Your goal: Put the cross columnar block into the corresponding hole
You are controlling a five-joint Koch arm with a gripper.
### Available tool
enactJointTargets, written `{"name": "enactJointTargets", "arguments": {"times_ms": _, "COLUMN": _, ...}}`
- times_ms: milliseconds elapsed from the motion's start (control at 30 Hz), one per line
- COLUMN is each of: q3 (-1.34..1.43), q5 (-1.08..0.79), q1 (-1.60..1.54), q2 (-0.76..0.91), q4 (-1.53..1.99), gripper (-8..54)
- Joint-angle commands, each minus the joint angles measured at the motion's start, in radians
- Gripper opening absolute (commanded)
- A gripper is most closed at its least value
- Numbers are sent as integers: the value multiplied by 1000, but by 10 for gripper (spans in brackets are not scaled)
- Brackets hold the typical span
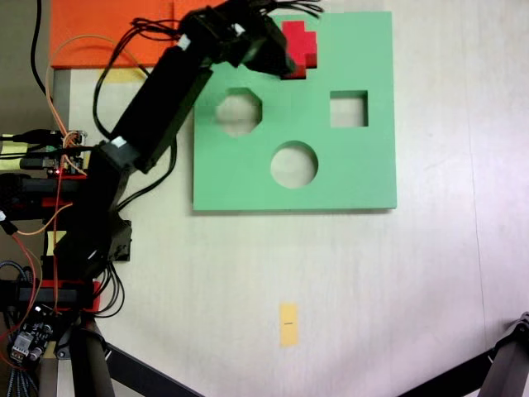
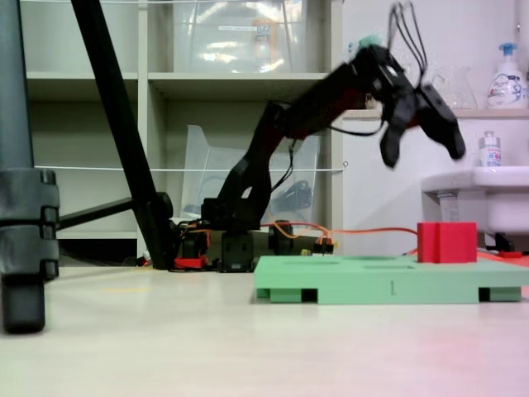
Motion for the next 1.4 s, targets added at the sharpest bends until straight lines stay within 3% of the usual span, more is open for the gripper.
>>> {"name": "enactJointTargets", "arguments": {"times_ms": 0, "q3": -28, "q5": -158, "q1": -3, "q2": 127, "q4": 80, "gripper": 523}}
{"name": "enactJointTargets", "arguments": {"times_ms": 33, "q3": -26, "q5": -310, "q1": 15, "q2": 166, "q4": 112, "gripper": 520}}
{"name": "enactJointTargets", "arguments": {"times_ms": 233, "q3": -28, "q5": -739, "q1": 212, "q2": 337, "q4": 133, "gripper": 518}}
{"name": "enactJointTargets", "arguments": {"times_ms": 333, "q3": -28, "q5": -1057, "q1": 434, "q2": 410, "q4": 117, "gripper": 498}}
{"name": "enactJointTargets", "arguments": {"times_ms": 467, "q3": 41, "q5": -1224, "q1": 650, "q2": 468, "q4": 15, "gripper": 489}}
{"name": "enactJointTargets", "arguments": {"times_ms": 633, "q3": 959, "q5": -1474, "q1": 802, "q2": 910, "q4": -994, "gripper": 422}}
{"name": "enactJointTargets", "arguments": {"times_ms": 900, "q3": 1707, "q5": -1873, "q1": 896, "q2": 1058, "q4": -1789, "gripper": 410}}
{"name": "enactJointTargets", "arguments": {"times_ms": 1133, "q3": 2298, "q5": -1974, "q1": 910, "q2": 1215, "q4": -1898, "gripper": 410}}
{"name": "enactJointTargets", "arguments": {"times_ms": 1367, "q3": 2643, "q5": -1980, "q1": 904, "q2": 1247, "q4": -1882, "gripper": 386}}
